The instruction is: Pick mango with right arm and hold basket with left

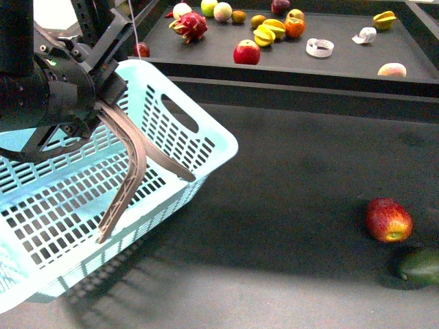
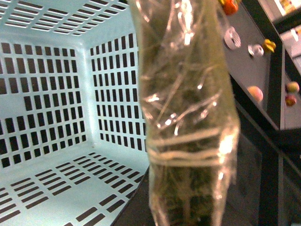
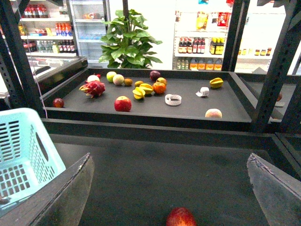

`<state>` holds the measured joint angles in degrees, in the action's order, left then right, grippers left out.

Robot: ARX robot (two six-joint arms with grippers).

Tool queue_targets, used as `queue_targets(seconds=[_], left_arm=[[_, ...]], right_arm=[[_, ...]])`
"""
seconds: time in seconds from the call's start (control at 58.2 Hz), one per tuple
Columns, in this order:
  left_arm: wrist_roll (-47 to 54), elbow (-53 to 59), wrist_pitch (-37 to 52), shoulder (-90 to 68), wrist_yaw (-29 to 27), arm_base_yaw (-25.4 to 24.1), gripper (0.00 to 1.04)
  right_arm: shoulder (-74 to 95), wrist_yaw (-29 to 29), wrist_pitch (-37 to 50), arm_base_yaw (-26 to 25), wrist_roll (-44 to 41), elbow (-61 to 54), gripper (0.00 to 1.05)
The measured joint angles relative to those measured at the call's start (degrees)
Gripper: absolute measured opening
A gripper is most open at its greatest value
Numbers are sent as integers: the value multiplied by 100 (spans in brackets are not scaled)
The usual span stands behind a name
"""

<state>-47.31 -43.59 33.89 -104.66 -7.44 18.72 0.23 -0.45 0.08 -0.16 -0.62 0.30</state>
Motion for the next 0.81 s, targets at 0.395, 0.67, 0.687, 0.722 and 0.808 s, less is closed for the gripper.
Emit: queue_targets(seconds=[0.395, 0.67, 0.687, 0.722, 0.808], left_arm=[[1781, 664, 717, 807, 820, 907, 5], [2400, 848, 979, 791, 1287, 1604, 5], [2413, 848, 979, 787, 1307, 1620, 5], [2420, 848, 979, 780, 1327, 1633, 5], [2420, 848, 968, 750, 1298, 1633, 5]], right_arm=[[0, 0, 0, 0, 0, 0, 97], [0, 0, 0, 0, 0, 0, 97], [0, 0, 0, 0, 0, 0, 97], [0, 0, 0, 0, 0, 0, 97], [0, 0, 0, 0, 0, 0, 97]])
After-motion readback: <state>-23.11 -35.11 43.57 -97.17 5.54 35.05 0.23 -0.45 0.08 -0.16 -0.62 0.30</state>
